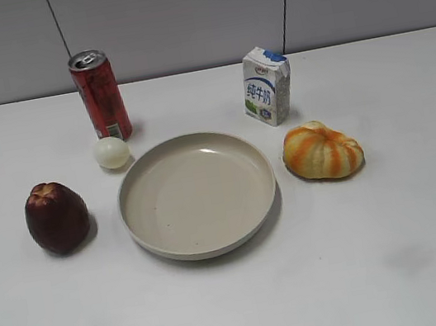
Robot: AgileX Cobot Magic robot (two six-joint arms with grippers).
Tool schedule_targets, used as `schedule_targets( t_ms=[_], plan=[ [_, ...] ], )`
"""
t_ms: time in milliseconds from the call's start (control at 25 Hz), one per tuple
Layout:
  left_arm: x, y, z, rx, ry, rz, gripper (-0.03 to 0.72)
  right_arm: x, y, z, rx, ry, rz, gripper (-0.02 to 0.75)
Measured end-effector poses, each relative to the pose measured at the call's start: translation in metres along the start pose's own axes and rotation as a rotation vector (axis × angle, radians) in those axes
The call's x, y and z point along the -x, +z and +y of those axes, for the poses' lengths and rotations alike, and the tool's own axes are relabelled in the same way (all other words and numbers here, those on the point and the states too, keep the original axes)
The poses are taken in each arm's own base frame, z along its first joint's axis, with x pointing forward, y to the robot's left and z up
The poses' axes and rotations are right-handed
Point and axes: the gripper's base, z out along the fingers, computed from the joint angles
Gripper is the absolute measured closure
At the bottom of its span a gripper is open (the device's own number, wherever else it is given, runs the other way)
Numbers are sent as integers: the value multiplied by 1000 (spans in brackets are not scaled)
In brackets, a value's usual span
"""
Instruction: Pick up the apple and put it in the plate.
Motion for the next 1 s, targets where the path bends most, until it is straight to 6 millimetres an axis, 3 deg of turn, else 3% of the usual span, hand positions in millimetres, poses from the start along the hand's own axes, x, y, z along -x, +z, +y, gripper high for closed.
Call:
schedule_targets(
  t_ms=[120,240,440,640,840,1000],
  plan=[
    [25,18,3,4,0,18,28,0,0,0,0,0,0,153],
    [48,48,4,-11,-15,69,18,0,0,0,0,0,0,153],
    [83,113,1,-95,-62,292,17,0,0,0,0,0,0,153],
    [113,181,-21,-240,6,520,17,0,0,0,0,0,0,153],
    [113,239,-52,-319,92,678,17,0,0,0,0,0,0,153],
    [88,277,-66,-327,139,799,17,0,0,0,0,-1,0,153]
  ],
)
